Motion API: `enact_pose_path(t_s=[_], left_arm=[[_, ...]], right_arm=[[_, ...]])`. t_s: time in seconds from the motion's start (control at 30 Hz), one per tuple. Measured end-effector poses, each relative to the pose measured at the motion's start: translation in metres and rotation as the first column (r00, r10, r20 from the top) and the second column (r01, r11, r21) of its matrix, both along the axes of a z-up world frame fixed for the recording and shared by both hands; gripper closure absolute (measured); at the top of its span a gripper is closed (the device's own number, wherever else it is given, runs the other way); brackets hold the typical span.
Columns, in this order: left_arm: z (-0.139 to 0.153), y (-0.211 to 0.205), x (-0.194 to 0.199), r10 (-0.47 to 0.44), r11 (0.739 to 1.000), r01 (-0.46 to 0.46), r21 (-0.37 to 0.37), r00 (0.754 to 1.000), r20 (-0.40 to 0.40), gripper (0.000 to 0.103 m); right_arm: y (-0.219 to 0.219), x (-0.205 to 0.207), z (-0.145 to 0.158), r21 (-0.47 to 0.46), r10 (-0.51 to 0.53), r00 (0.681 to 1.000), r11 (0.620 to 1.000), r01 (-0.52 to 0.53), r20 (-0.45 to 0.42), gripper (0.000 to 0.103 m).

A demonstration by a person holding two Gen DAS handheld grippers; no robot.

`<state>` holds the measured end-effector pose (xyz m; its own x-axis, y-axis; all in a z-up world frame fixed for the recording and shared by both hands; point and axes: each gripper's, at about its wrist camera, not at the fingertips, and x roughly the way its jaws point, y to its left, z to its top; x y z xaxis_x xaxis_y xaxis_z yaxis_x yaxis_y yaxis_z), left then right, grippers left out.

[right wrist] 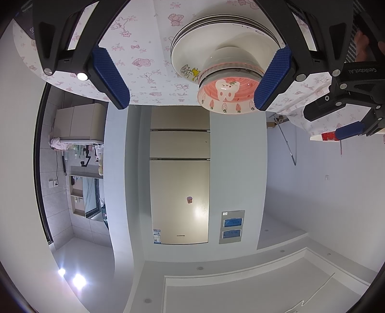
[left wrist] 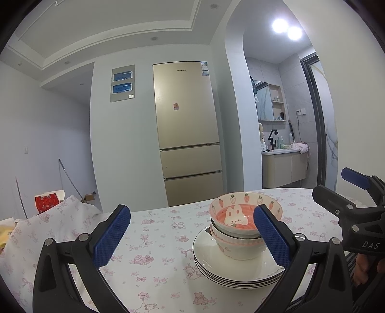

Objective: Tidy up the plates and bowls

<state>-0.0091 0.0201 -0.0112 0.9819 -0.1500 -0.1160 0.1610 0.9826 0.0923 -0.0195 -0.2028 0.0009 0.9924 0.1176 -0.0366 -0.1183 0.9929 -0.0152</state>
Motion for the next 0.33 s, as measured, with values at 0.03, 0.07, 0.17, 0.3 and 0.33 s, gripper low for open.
enact_pose_path(t_s=[0.03, 0.07, 0.17, 0.3, 0.33], left_arm=[[0.0, 0.0001, 0.0, 0.001, 1.0, -0.001, 0.0, 1.0, 0.0, 0.0], [-0.0001, 0.0001, 0.0001, 0.001, 1.0, -0.001, 0.0, 1.0, -0.001, 0.0], [-0.0001, 0.0003, 0.0001, 0.0, 1.0, 0.0, 0.0, 1.0, -0.001, 0.0], [0.0, 0.0003, 0.0001, -0.001, 1.0, 0.001, 0.001, 1.0, 0.0, 0.0], [0.0, 0.0003, 0.0001, -0.001, 1.0, 0.001, 0.001, 1.0, 0.0, 0.0]], right_arm=[[0.0, -0.0001, -0.0001, 0.0, 0.0, 1.0, 1.0, 0.0, 0.0, 0.0], [0.0001, -0.0002, -0.0001, 0.0, 0.0, 1.0, 1.0, 0.0, 0.0, 0.0], [0.0, -0.0002, -0.0001, -0.001, 0.0, 1.0, 1.0, 0.0, 0.001, 0.0], [-0.0001, -0.0009, 0.0004, 0.0, 0.0, 1.0, 1.0, 0.0, 0.002, 0.0], [-0.0001, -0.0009, 0.0004, -0.001, 0.0, 1.0, 1.0, 0.0, 0.002, 0.0]])
